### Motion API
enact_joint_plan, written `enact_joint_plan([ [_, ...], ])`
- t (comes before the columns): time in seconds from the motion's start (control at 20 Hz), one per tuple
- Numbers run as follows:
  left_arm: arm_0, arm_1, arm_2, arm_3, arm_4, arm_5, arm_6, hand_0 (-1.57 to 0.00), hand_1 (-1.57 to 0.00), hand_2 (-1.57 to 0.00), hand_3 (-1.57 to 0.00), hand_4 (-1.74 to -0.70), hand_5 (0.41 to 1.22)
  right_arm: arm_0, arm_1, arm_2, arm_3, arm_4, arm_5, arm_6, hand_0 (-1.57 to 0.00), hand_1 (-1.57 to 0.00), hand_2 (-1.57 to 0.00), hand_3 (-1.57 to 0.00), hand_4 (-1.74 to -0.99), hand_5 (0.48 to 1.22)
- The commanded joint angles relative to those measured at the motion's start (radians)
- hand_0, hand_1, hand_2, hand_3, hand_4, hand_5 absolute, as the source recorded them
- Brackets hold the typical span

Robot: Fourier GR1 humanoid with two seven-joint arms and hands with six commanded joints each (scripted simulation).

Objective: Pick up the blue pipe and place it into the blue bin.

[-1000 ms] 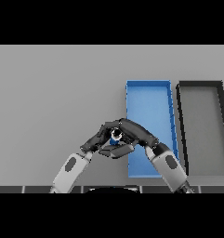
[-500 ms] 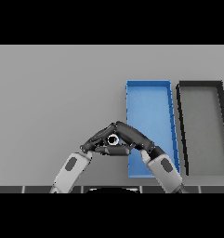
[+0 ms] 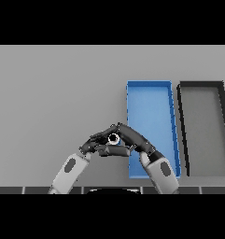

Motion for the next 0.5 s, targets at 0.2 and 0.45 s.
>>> enact_joint_plan([
  [0.2, -0.013, 0.004, 0.013, 0.027, -0.002, -0.043, 0.097, -0.25, -0.23, -0.22, -0.18, -1.06, 0.912, -0.013, 0.037, -0.031, 0.001, 0.01, 0.013, 0.011, -1.57, -1.57, -1.57, -1.57, -1.499, 1.217],
  [0.45, -0.009, -0.005, 0.024, 0.032, 0.005, -0.028, 0.145, -0.08, -0.07, -0.07, -0.06, -0.97, 0.642, -0.014, 0.073, -0.024, 0.004, 0.062, 0.027, -0.01, -1.57, -1.57, -1.57, -1.57, -1.499, 1.22],
])
